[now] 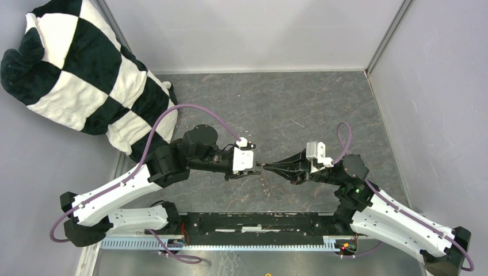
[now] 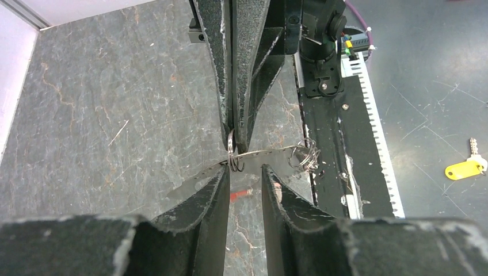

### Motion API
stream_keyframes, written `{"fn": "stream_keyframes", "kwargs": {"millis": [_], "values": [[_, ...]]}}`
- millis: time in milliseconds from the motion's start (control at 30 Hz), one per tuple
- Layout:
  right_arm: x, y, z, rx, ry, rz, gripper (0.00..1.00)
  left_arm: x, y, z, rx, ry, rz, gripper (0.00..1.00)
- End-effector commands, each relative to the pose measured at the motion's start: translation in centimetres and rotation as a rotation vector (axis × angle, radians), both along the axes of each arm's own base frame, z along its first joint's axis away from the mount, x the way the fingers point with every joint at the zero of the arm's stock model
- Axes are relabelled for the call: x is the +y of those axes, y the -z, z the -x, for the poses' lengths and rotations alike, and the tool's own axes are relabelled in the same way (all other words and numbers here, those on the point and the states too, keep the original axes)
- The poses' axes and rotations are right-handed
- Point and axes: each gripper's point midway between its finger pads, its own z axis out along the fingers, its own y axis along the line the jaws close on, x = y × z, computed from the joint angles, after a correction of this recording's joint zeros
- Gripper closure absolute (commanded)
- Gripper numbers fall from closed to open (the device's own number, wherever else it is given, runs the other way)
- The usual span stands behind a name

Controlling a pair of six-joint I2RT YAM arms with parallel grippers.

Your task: Put the keys on the keyring

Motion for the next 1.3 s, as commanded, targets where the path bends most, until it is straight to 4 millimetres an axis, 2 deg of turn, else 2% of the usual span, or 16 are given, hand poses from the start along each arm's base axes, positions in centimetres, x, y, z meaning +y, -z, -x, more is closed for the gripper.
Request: {"fn": "stream_keyframes", "kwargs": {"millis": [0, 267, 500, 667, 700, 767, 867, 967, 1267], "values": [[-0.1, -1.6, 0.4, -0.045, -0.017, -0.049, 1.0, -0.3, -1.2, -0.6, 0.015, -0.041, 0.049, 0.66], [0.6, -0.8, 0.4, -0.025, -0.046, -0.003, 1.0, -0.6, -1.5, -0.8, 0.001, -0.04, 0.059, 0.7], [0.5, -1.2, 0.5, -0.035, -0.043, -0.009, 0.99, -0.4, -1.0, -0.5, -0.019, -0.012, 0.038, 0.96], [0.7, -1.0, 0.5, -0.03, -0.056, 0.008, 0.99, -0.4, -1.2, -0.7, -0.069, 0.002, 0.039, 0.98], [0.7, -1.0, 0.5, -0.032, -0.056, 0.01, 0.96, -0.4, -1.2, -0.8, -0.088, 0.011, 0.039, 0.98], [0.5, -1.4, 0.4, -0.049, -0.042, 0.014, 0.79, -0.2, -1.1, -0.5, -0.146, 0.054, 0.033, 0.98], [-0.1, -1.9, 0.1, -0.084, -0.001, 0.022, 0.61, 0.2, -1.1, -0.4, -0.282, 0.119, 0.038, 0.98], [-1.2, -2.8, -0.5, -0.138, 0.07, 0.02, 0.49, 0.4, -1.6, -0.8, -0.437, 0.156, 0.059, 0.98], [-3.2, -3.7, -0.5, -0.225, 0.149, 0.022, 0.46, 0.9, -2.6, 0.0, -0.709, 0.285, 0.099, 0.98]]}}
